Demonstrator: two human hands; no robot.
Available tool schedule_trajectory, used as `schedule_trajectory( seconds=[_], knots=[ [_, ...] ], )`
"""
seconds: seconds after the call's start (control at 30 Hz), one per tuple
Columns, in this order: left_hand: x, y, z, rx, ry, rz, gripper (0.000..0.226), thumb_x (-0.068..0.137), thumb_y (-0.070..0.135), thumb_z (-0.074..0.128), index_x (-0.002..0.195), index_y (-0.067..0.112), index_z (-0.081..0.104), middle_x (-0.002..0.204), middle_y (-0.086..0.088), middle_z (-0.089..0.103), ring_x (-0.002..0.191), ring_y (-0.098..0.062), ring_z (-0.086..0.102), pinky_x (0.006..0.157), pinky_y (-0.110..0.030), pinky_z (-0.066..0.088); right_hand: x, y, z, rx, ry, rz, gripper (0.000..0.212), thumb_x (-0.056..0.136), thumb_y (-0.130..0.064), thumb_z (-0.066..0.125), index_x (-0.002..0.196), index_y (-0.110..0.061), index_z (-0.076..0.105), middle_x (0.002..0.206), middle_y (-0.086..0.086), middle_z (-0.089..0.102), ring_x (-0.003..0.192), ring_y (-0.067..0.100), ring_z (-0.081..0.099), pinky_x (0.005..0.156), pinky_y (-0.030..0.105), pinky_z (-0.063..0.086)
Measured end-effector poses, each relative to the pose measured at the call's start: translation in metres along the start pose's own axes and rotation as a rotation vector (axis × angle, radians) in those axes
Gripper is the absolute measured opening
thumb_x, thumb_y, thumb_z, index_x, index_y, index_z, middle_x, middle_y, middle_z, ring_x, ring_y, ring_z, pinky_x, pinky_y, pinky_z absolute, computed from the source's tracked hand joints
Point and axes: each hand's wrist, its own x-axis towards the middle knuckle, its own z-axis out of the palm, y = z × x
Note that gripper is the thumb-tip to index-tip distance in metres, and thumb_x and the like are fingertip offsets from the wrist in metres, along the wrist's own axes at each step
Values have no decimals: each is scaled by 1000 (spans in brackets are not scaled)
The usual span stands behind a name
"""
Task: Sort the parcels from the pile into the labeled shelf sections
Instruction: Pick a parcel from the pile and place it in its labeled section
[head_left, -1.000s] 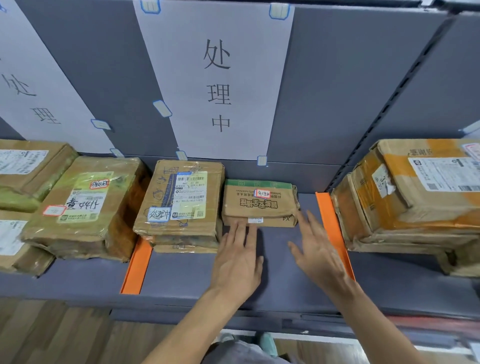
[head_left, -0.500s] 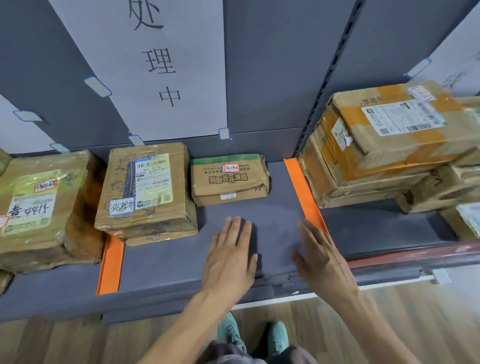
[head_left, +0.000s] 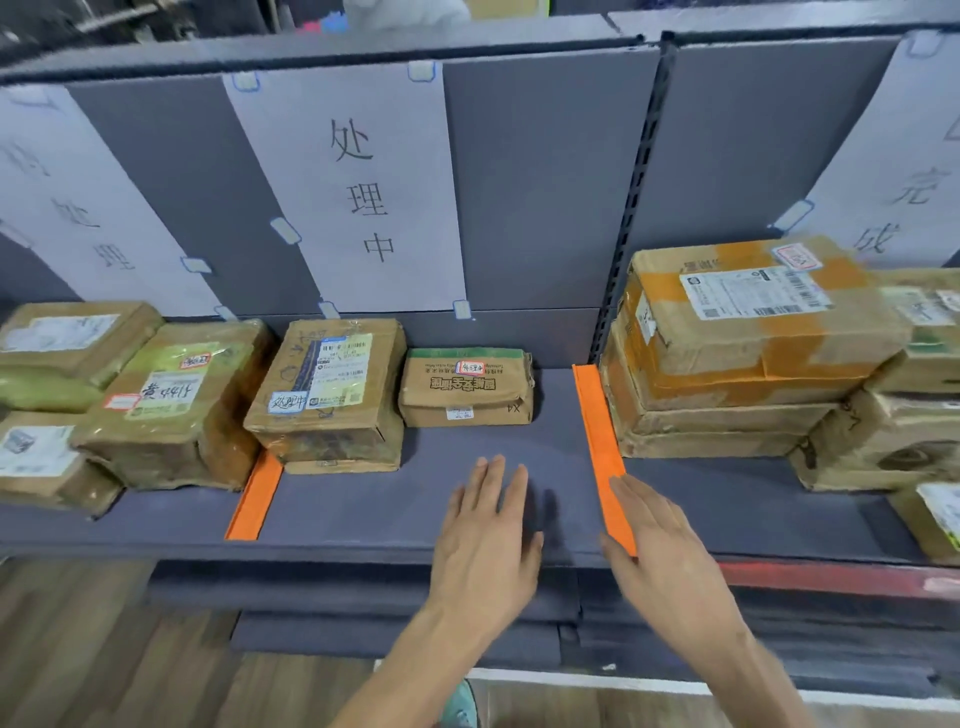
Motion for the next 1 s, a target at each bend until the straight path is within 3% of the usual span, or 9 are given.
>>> schedule_trajectory(
  seconds=[0.23, 0.37, 0.63, 0.83, 1.0],
  knots=[
    [-29, 61, 13, 8, 31, 23, 69, 106, 42, 42, 164, 21, 11, 173, -4, 4, 160, -22, -3, 129, -39, 8, -38, 42, -23, -8, 46, -48, 65, 100, -36, 57, 157, -24, 30, 161, -6, 33, 148, 14, 28, 119, 33, 30],
    [-31, 111, 30, -10, 29, 116, 68, 107, 42, 43, 164, 21, 13, 173, -4, 6, 160, -22, -2, 129, -39, 7, -70, 84, -40, -33, 73, 13, 66, 102, -38, 54, 159, -24, 25, 164, -7, 27, 151, 11, 23, 122, 31, 25],
    [-19, 225, 71, -25, -87, 409, 71, 107, 44, 42, 165, 23, 7, 174, -1, 0, 160, -19, -8, 126, -35, -4, -142, 177, -80, -17, 201, 308, 67, 101, -41, 54, 160, -24, 27, 164, -9, 28, 151, 10, 23, 121, 30, 25],
    [12, 316, 105, -17, -207, 661, 71, 108, 46, 39, 165, 25, 2, 174, 0, -1, 160, -18, -7, 127, -35, 3, -194, 240, -102, -2, 294, 555, 66, 102, -42, 52, 160, -28, 25, 164, -13, 25, 150, 9, 22, 119, 27, 23],
    [42, 401, 133, -17, -300, 854, 71, 108, 46, 36, 165, 24, -1, 173, -1, -6, 159, -18, -11, 127, -34, -4, -221, 297, -126, -22, 343, 753, 66, 101, -40, 54, 159, -25, 27, 162, -11, 29, 147, 11, 29, 114, 27, 24]
  ],
)
